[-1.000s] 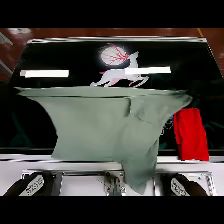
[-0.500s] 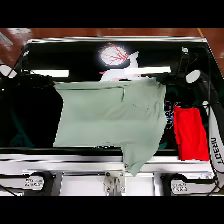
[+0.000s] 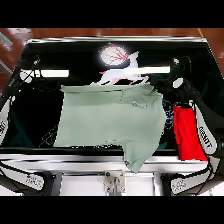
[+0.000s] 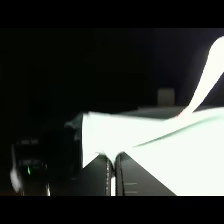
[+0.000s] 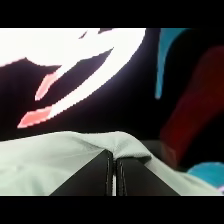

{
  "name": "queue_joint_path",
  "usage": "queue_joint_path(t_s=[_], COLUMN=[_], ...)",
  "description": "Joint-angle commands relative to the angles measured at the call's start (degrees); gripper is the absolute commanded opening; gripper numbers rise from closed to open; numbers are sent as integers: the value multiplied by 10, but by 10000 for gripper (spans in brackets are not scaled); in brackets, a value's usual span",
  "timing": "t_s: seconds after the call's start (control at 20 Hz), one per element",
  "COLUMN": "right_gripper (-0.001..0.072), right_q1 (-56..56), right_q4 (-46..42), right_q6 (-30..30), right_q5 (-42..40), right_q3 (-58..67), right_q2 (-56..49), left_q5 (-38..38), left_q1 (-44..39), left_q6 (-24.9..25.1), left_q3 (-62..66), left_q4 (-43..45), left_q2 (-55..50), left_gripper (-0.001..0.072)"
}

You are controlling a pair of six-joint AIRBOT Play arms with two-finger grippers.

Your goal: Fold the shirts.

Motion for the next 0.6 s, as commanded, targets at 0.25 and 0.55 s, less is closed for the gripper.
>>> queue_joint_path(t_s=[0.25,0.55], right_gripper=[63,63], right_q1=[-46,-41], right_q4=[-57,-93], right_q6=[81,109], right_q5=[299,397], right_q3=[0,-18], right_q2=[25,16], left_q5=[-243,-304], left_q1=[19,19], left_q6=[-20,-92], left_q3=[7,6], left_q4=[9,61], left_q2=[-14,-27], left_gripper=[32,32])
